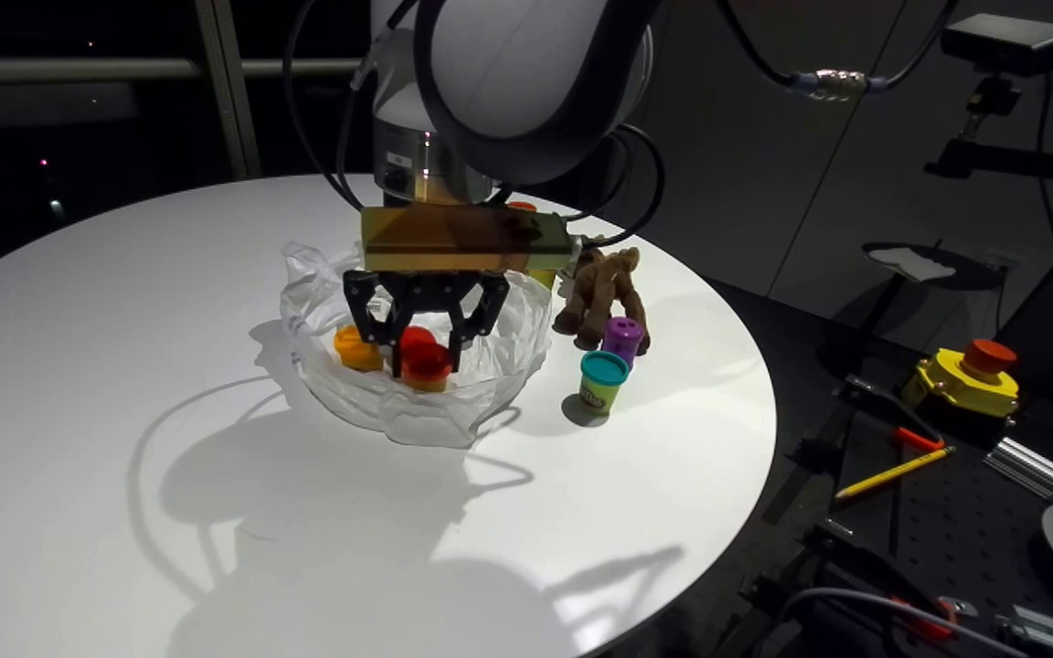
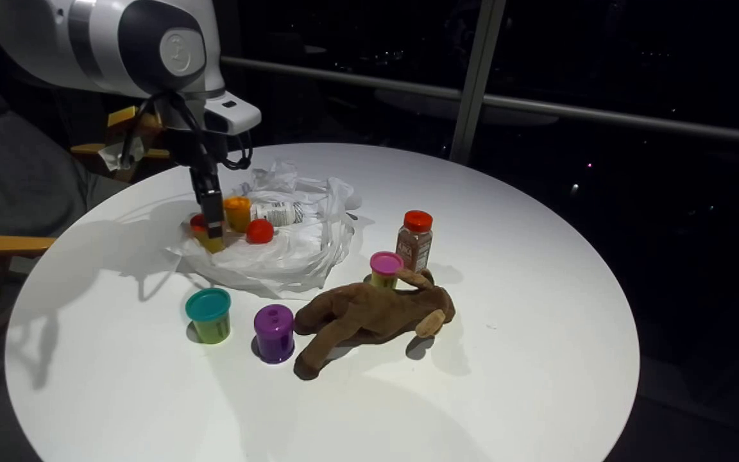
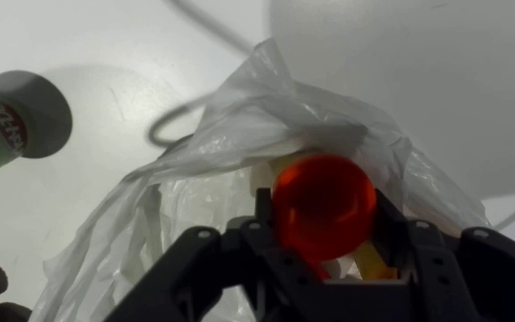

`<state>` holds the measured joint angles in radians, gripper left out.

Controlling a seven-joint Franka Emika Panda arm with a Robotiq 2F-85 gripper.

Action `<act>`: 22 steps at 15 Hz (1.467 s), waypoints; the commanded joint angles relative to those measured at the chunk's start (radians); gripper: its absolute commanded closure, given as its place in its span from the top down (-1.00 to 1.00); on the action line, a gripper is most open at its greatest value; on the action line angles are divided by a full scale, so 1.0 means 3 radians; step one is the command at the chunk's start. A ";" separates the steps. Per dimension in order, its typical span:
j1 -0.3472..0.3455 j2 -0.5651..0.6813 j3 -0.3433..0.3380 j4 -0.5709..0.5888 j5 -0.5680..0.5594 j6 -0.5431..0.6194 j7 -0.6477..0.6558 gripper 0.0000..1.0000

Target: Remove all the objects from the plastic bag and put them on the table

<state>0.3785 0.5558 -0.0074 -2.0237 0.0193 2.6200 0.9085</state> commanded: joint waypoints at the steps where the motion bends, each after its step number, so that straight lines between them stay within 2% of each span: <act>1: 0.0159 -0.0344 -0.0152 -0.0178 -0.0221 -0.0028 0.0229 -0.43; 5: 0.0185 -0.0624 -0.0156 -0.0316 -0.0418 -0.0165 0.0426 -0.43; 11: 0.0093 -0.0891 0.0048 -0.0696 -0.0440 -0.0389 0.0502 -0.43; 17: 0.0036 -0.0820 0.0177 -0.0918 -0.0428 -0.0377 0.0464 -0.43; 21: -0.0030 -0.0644 0.0150 -0.0919 -0.0428 -0.0293 0.0425 -0.43; 22: -0.0061 -0.0608 0.0165 -0.0912 -0.0391 -0.0288 0.0380 -0.30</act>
<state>0.3916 0.3523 0.0282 -2.2994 -0.0917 2.5138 1.0376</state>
